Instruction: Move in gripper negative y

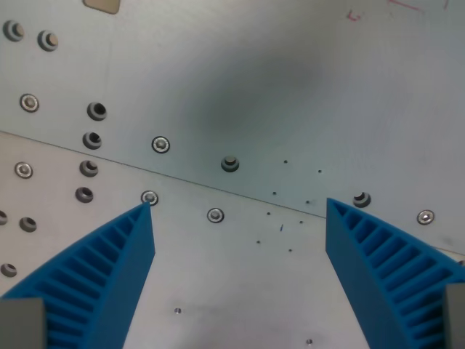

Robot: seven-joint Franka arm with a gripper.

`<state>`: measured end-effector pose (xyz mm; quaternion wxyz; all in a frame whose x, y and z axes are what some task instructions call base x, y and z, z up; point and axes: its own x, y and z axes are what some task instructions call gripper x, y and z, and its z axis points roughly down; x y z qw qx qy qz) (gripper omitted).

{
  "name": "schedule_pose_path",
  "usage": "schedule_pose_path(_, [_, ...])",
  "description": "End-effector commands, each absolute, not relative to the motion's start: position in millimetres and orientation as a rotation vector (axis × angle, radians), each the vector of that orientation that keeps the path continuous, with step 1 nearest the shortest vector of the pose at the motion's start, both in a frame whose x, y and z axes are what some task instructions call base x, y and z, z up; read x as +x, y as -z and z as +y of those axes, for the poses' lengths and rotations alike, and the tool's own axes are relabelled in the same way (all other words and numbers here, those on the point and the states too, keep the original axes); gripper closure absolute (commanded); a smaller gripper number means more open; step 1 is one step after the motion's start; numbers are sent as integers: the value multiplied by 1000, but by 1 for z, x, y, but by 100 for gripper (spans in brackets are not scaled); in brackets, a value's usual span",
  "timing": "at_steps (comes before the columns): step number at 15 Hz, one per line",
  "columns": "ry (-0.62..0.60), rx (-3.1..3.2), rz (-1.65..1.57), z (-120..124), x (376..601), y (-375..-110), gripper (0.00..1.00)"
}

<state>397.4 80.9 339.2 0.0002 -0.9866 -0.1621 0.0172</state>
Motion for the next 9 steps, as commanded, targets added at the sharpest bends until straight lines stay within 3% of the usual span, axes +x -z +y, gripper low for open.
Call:
schedule_pose_path(1, [-7,-3107,-484,93,384,-344,0])
schedule_pose_path(9, [-7,-3107,-484,131,372,-344,0])
